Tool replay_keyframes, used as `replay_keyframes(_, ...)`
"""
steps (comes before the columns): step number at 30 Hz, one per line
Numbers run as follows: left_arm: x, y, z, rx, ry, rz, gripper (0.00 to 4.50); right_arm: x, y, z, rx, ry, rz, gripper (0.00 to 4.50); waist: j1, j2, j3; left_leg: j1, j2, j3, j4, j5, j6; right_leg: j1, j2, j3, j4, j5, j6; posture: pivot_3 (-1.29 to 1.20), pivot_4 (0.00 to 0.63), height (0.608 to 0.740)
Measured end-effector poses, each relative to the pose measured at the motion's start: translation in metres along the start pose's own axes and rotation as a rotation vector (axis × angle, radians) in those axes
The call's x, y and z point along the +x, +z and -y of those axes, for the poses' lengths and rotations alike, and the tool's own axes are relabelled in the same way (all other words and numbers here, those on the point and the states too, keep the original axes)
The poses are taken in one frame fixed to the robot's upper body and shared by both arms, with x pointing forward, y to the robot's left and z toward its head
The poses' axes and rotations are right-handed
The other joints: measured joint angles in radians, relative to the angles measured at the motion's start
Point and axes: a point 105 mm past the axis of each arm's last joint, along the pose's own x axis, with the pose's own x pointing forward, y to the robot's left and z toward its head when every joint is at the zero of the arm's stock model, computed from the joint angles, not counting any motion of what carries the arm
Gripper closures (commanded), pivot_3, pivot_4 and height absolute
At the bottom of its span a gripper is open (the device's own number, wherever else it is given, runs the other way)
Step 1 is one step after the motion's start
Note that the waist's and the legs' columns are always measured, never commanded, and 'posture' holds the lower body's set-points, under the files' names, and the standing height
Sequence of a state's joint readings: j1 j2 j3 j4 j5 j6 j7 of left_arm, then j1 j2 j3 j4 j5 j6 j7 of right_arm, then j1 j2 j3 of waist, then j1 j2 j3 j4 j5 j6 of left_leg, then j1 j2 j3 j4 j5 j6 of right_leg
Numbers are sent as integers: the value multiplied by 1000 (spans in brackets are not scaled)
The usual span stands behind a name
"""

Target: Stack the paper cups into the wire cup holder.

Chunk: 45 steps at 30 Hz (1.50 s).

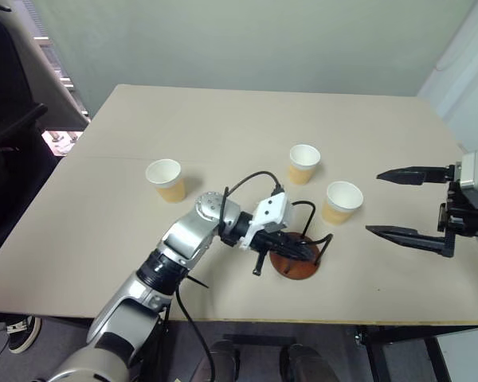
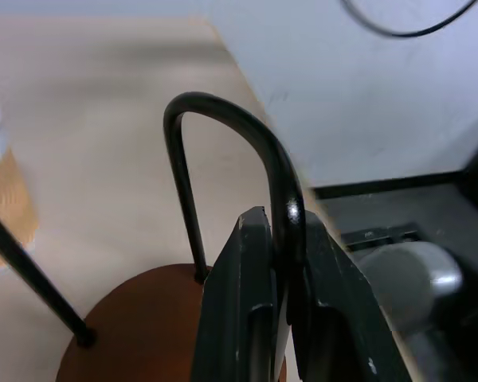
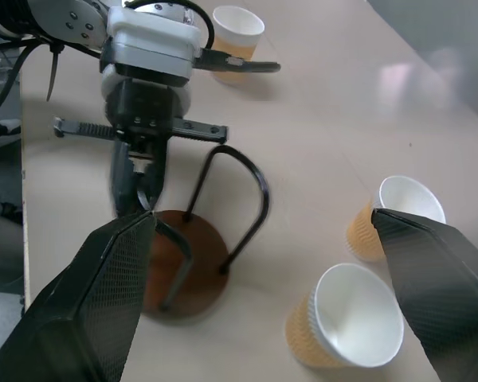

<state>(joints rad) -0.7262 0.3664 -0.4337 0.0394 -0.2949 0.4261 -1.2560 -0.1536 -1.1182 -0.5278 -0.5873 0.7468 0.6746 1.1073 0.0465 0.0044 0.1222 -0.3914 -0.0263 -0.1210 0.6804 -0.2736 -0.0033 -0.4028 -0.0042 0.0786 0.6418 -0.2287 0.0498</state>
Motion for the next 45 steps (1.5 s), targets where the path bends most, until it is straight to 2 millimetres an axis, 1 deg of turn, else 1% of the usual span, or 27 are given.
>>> replay_keyframes(4, 0, -1, -4, -18, 42, -21, 4489, 0, 1, -1, -1, -8, 2, 0, -4, 0, 0, 3, -1, 1, 1, -1, 2, 4, 0, 2, -2, 1, 2, 0, 150, 740)
replay_keyframes(6, -1, -2, -4, -34, 57, -33, 3852, 0, 1, 0, -1, -10, 2, 0, -6, 0, 0, 3, -1, 1, 1, -1, 2, 4, 0, 3, -3, 1, 2, 0, 150, 740)
replay_keyframes(7, -2, -5, -3, -60, 67, -44, 3659, 0, 2, 0, -1, -10, 2, 0, -7, 0, 0, 4, -1, 2, 1, -1, 2, 5, 0, 3, -3, 1, 2, 0, 150, 740)
replay_keyframes(9, -5, -16, -2, -116, 86, -68, 2911, 0, 2, 1, -1, -11, 3, 0, -9, 0, 0, 4, -1, 2, 1, -1, 2, 4, 0, 3, -3, 1, 2, 0, 150, 740)
replay_keyframes(11, -9, -22, 0, -138, 93, -89, 2153, 0, 2, 2, -5, -11, 5, 0, -9, 0, 0, 3, -1, 2, 0, -1, 2, 4, 0, 3, -3, 1, 2, 0, 150, 740)
replay_keyframes(16, -11, -15, 3, -125, 92, -80, 233, 5, 1, 2, -2, 14, 10, 0, -7, 0, 0, 1, -1, 2, 0, -2, 4, 4, 0, 3, -8, 1, 3, 0, 150, 740)
replay_keyframes(17, -13, -13, 3, -122, 92, -77, 25, 6, 0, 3, -3, 17, 13, 0, -7, 0, 0, 1, -1, 2, 0, -2, 4, 4, 0, 3, -9, 1, 3, 0, 150, 740)
replay_keyframes(20, -26, -2, 14, -107, 50, -63, 25, 8, -3, 5, -4, 32, 2, 0, -8, 0, 0, 1, -1, 2, -1, -2, 4, 4, 0, 3, -12, 2, 4, 0, 150, 740)
replay_keyframes(24, -43, 12, 27, -100, 29, -12, 25, 12, -13, 10, -7, 41, -35, 0, -9, 1, 0, 1, -1, 2, -3, -2, 5, 4, 0, 3, -13, 1, 4, 0, 150, 740)
replay_keyframes(26, -53, 9, 29, -114, 57, -24, 25, 16, -18, 11, -14, 51, -58, 0, -10, 1, 0, 1, -1, 2, -3, -2, 5, 4, 0, 3, -13, 2, 4, 0, 150, 740)
replay_keyframes(29, -77, 4, 29, -135, 131, -50, 25, 22, -30, 16, -29, 54, -112, 0, -13, 1, 0, 1, -1, 1, -2, -2, 5, 3, 0, 3, -13, 2, 3, 0, 150, 740)
replay_keyframes(31, -98, 10, 25, -108, 205, -54, 25, 27, -42, 21, -47, 50, -162, 0, -14, 0, 0, 1, -1, 1, -2, -3, 5, 3, 0, 3, -13, 2, 3, 0, 150, 740)
replay_keyframes(32, -111, 18, 19, -73, 271, -53, 25, 30, -50, 26, -48, 47, -191, 0, -14, 0, 0, 1, -1, 1, -2, -3, 5, 3, 0, 3, -12, 3, 3, 0, 150, 740)
replay_keyframes(33, -123, 28, 11, -29, 336, -45, 25, 32, -56, 30, -44, 43, -206, 0, -12, 0, 0, 1, -1, 1, -1, -3, 5, 3, -1, 3, -12, 3, 3, 0, 150, 740)
replay_keyframes(35, -138, 49, 1, 69, 423, -36, 25, 38, -59, 35, -51, 56, -203, 0, -12, 1, 0, 1, -1, 1, -1, -3, 6, 3, -1, 3, -12, 4, 4, 0, 150, 740)
replay_keyframes(37, -145, 59, 3, 148, 436, -44, 25, 43, -63, 38, -66, 76, -209, 0, -14, 1, 0, 1, -1, 1, -1, -3, 7, 3, -1, 3, -13, 4, 3, 0, 150, 740)
replay_keyframes(39, -144, 61, 7, 174, 416, -52, 25, 47, -70, 43, -70, 79, -230, 0, -17, 1, 0, 0, -1, 1, -2, -4, 7, 2, -1, 3, -14, 3, 3, 0, 150, 740)
replay_keyframes(42, -140, 55, 15, 172, 388, -54, 25, 55, -85, 41, -59, 126, -259, 0, -18, 1, 0, -2, -1, 1, -4, -4, 7, 0, -1, 3, -15, 3, 3, 0, 150, 740)
replay_keyframes(45, -141, 49, 16, 155, 399, -61, 25, 65, -97, 35, -51, 170, -277, 0, -18, 1, 0, -4, -1, 1, -6, -3, 6, -3, -1, 3, -14, 3, 2, 0, 150, 740)
